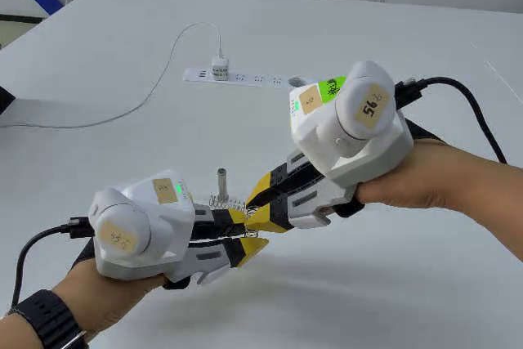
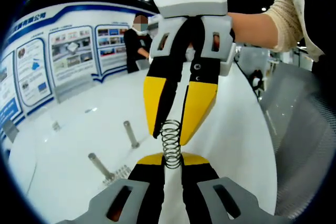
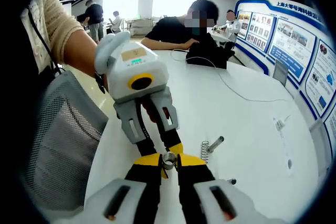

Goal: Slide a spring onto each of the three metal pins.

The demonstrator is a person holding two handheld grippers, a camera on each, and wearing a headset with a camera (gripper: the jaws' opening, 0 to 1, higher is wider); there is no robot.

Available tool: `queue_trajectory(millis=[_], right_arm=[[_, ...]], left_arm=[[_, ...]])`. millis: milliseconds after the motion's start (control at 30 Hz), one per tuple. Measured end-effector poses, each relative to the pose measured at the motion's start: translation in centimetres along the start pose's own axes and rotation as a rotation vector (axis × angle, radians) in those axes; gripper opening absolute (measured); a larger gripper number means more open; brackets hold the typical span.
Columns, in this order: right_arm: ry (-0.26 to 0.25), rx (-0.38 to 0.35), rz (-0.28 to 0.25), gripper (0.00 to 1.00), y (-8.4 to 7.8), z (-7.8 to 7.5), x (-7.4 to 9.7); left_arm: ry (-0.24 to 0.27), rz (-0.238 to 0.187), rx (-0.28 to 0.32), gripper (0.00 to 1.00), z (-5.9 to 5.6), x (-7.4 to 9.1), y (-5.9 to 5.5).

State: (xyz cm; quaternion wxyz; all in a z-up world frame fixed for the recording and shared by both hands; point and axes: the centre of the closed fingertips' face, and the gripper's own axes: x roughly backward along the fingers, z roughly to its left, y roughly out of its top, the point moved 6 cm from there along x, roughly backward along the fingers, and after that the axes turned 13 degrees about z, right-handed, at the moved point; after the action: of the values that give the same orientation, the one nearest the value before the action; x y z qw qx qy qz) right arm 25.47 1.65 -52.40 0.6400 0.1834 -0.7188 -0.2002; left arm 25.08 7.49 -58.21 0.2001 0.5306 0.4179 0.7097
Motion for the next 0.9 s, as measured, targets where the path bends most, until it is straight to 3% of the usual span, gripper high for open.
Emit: queue_trajectory(millis=[567,900], right_arm=[[0.003,-0.028,-0.008,0.12,0.0,-0.1,0.0],[-0.032,-0.053,-0.007,0.12,-0.6,-1.4,0.9]], left_arm=[[0.006,-0.006,-0.005,0.12,0.2,-0.1,0.0],[0.026,-0.009,0.032,0.24,0.7,0.4,-0.5]])
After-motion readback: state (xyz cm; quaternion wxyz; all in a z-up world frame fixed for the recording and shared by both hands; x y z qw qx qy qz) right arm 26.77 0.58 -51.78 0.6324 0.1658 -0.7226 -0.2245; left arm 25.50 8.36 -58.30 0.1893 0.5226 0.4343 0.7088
